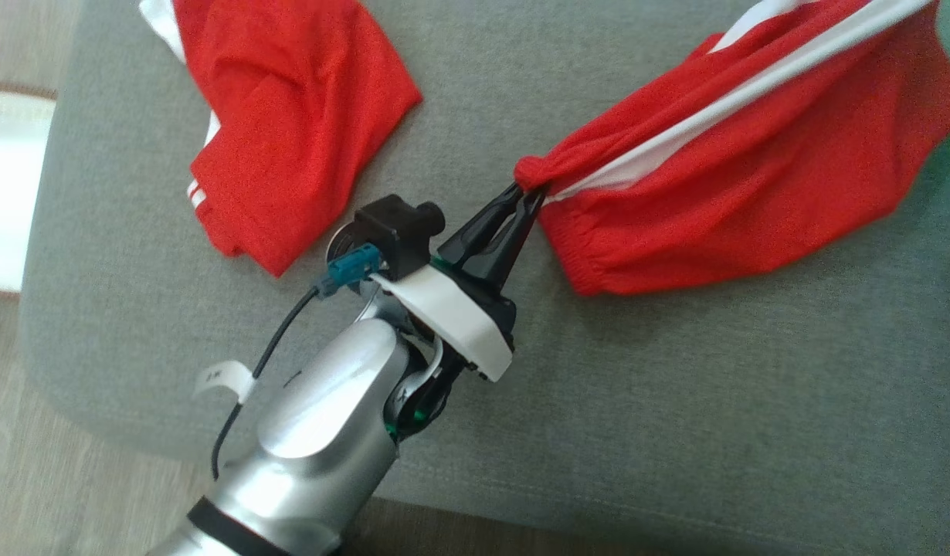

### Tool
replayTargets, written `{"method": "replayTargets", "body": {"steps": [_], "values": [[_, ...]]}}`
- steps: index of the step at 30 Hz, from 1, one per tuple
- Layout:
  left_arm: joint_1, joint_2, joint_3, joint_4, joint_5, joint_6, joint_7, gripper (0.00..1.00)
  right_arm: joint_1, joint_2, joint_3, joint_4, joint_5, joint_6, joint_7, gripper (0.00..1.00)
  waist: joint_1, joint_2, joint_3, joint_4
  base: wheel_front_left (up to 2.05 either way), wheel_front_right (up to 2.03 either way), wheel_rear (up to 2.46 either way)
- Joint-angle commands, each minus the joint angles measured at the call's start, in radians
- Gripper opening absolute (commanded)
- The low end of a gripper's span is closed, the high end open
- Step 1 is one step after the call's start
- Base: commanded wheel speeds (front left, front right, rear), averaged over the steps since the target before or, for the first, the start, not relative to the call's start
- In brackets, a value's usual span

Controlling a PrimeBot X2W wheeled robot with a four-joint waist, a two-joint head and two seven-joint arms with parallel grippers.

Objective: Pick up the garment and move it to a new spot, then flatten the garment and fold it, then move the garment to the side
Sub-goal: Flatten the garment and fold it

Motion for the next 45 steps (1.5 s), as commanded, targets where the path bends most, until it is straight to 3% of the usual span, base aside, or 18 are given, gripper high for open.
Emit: {"method": "replayTargets", "body": {"steps": [1, 7, 8, 9, 10, 11, 19, 24, 31, 38, 45], "values": [[-0.037, 0.004, 0.025, -0.021, -0.010, -0.004, -0.014, 0.00, -0.034, -0.040, 0.018, -0.006, 0.010, 0.004, -0.012, 0.00, -0.0002, 0.0000, 0.035, 0.030, 0.00, 0.00, 0.00], [-0.066, 0.002, -0.012, -0.019, -0.049, 0.002, -0.027, 0.00, -0.105, -0.057, 0.123, 0.059, 0.020, 0.004, -0.041, 0.00, -0.0002, 0.0000, 0.069, 0.055, 0.00, 0.00, 0.00], [-0.071, 0.002, -0.019, -0.020, -0.053, 0.006, -0.028, 0.29, -0.114, -0.055, 0.132, 0.069, 0.024, 0.004, -0.048, 0.00, -0.0002, 0.0000, 0.072, 0.057, 0.00, 0.00, 0.00], [-0.076, 0.002, -0.025, -0.020, -0.055, 0.011, -0.028, 0.80, -0.121, -0.052, 0.140, 0.077, 0.028, 0.004, -0.060, 0.13, -0.0002, 0.0000, 0.075, 0.058, 0.00, 0.00, 0.00], [-0.080, 0.002, -0.031, -0.020, -0.056, 0.016, -0.029, 1.00, -0.127, -0.049, 0.147, 0.086, 0.033, 0.004, -0.072, 0.96, -0.0002, 0.0000, 0.076, 0.059, 0.00, 0.00, 0.00], [-0.084, 0.002, -0.034, -0.021, -0.058, 0.020, -0.029, 1.00, -0.131, -0.046, 0.151, 0.097, 0.038, 0.004, -0.082, 1.00, -0.0002, 0.0000, 0.077, 0.058, 0.00, 0.00, 0.00], [-0.083, 0.002, -0.010, -0.024, -0.052, 0.039, -0.030, 1.00, -0.144, -0.018, 0.137, 0.193, 0.045, 0.004, -0.171, 1.00, -0.0002, 0.0000, 0.051, 0.035, 0.00, 0.00, 0.00], [-0.059, 0.002, 0.026, -0.014, -0.034, 0.043, -0.030, 1.00, -0.115, 0.033, 0.035, 0.275, 0.036, 0.004, -0.261, 1.00, -0.0002, 0.0000, -0.007, 0.002, 0.00, 0.00, 0.00], [0.002, 0.005, 0.137, -0.014, -0.007, 0.067, -0.030, 1.00, -0.014, 0.157, -0.125, 0.320, 0.043, 0.004, -0.404, 1.00, -0.0002, 0.0000, -0.120, -0.056, 0.00, 0.00, 0.00], [0.103, 0.013, 0.309, -0.090, 0.017, 0.097, -0.030, 1.00, 0.147, 0.288, -0.249, 0.241, 0.064, 0.004, -0.528, 1.00, -0.0002, 0.0000, -0.231, -0.113, 0.00, 0.00, 0.00], [0.275, 0.005, 0.486, -0.207, 0.063, 0.105, -0.030, 1.00, 0.402, 0.429, -0.387, 0.055, 0.002, 0.004, -0.613, 1.00, -0.0002, 0.0000, -0.319, -0.171, 0.00, 0.00, 0.00]]}}
